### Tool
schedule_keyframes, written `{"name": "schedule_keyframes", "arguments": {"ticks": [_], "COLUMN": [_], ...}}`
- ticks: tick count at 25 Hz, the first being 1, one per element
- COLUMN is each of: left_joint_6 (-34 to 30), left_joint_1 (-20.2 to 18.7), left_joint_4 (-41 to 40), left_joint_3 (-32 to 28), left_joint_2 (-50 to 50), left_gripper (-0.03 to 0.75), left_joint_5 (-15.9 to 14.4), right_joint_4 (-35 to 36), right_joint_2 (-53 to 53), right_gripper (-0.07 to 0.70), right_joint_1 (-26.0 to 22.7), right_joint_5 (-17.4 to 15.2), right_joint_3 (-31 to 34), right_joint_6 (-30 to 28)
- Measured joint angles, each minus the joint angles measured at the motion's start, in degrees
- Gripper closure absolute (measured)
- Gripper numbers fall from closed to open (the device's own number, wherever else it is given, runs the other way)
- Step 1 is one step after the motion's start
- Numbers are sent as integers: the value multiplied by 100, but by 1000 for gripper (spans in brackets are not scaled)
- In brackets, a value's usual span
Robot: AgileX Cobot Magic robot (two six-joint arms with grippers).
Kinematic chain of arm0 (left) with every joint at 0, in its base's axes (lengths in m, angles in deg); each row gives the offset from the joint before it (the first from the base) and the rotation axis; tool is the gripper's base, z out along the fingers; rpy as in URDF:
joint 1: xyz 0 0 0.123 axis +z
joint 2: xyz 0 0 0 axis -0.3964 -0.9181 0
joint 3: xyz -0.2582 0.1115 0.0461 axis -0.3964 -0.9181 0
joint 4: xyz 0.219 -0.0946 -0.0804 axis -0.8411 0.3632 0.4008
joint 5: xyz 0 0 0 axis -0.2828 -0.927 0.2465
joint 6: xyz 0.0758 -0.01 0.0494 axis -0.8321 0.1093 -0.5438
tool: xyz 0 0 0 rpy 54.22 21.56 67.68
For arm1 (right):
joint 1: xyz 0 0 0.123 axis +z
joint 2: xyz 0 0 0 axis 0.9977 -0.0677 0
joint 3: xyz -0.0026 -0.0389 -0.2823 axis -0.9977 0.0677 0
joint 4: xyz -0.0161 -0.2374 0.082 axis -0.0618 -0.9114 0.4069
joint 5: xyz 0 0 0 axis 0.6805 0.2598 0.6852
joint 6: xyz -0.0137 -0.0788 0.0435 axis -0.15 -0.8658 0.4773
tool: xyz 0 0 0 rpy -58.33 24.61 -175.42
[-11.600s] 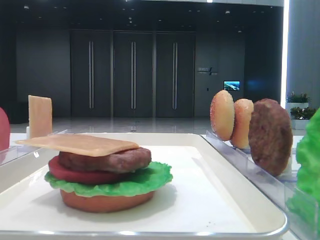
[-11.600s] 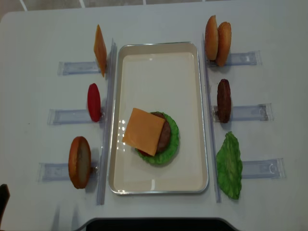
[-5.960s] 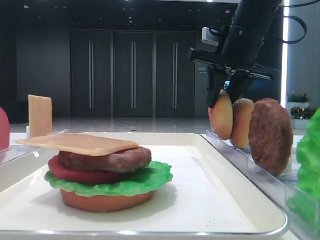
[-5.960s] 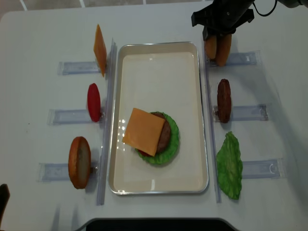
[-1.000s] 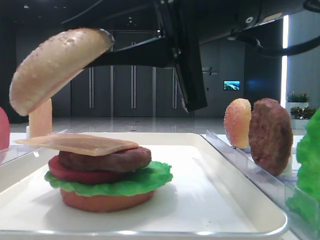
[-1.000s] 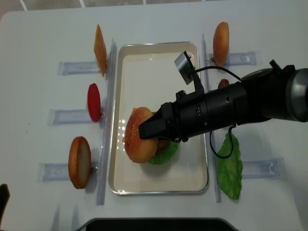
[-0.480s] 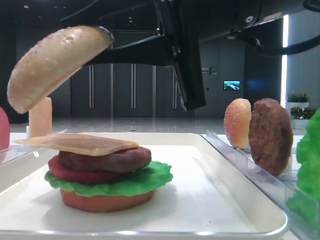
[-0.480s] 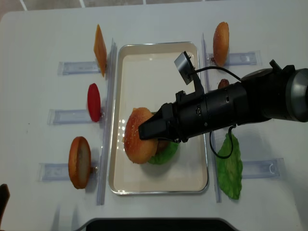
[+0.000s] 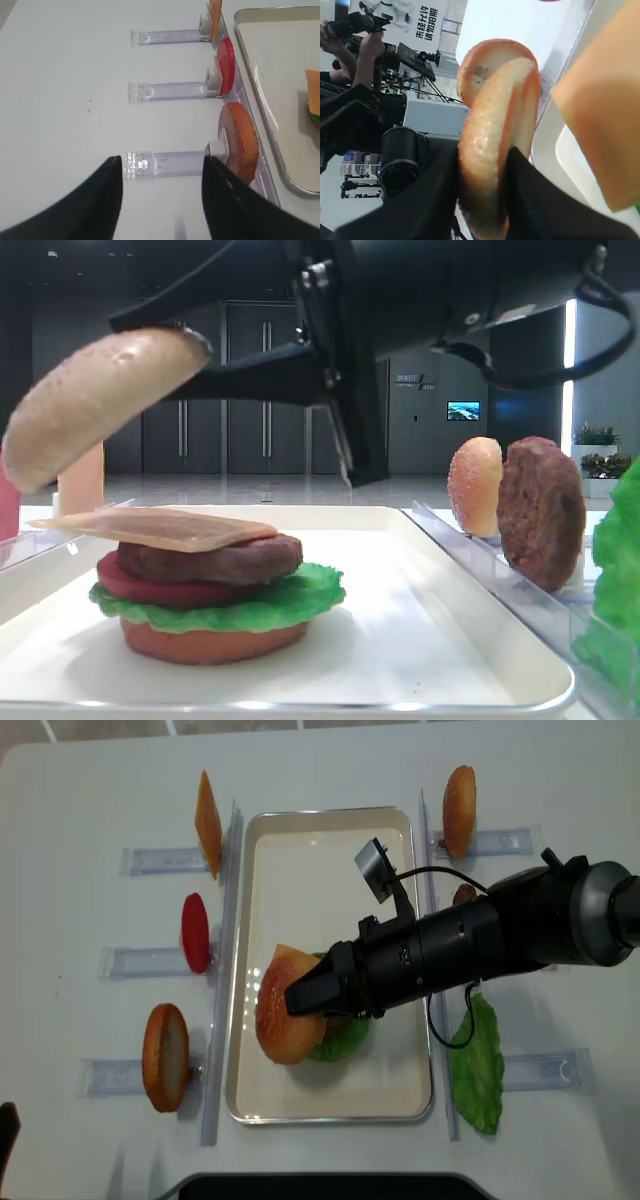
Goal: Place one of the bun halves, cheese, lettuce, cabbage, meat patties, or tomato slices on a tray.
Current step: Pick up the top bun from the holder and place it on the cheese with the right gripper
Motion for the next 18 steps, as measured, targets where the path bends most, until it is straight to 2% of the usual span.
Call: {"name": "schedule_keyframes", "arguments": {"ticks": [6, 13, 18], "left_joint_6": [0, 0, 0], "left_joint_1": [0, 0, 0], "left_joint_4": [0, 0, 0], "left_joint_3": [0, 0, 0], "left_joint_2": [0, 0, 0], "left_gripper": [325, 325, 325], "left_joint_5": [0, 0, 0], "right_joint_4": [12, 6, 0], "right_joint_2": [-168, -394, -442], "right_gripper": [423, 423, 423], "right_joint_1": [0, -52, -289], "right_joint_5": [-76, -147, -341], "right_joint_3": [-377, -395, -395], "right_joint_6": [34, 23, -5]}}
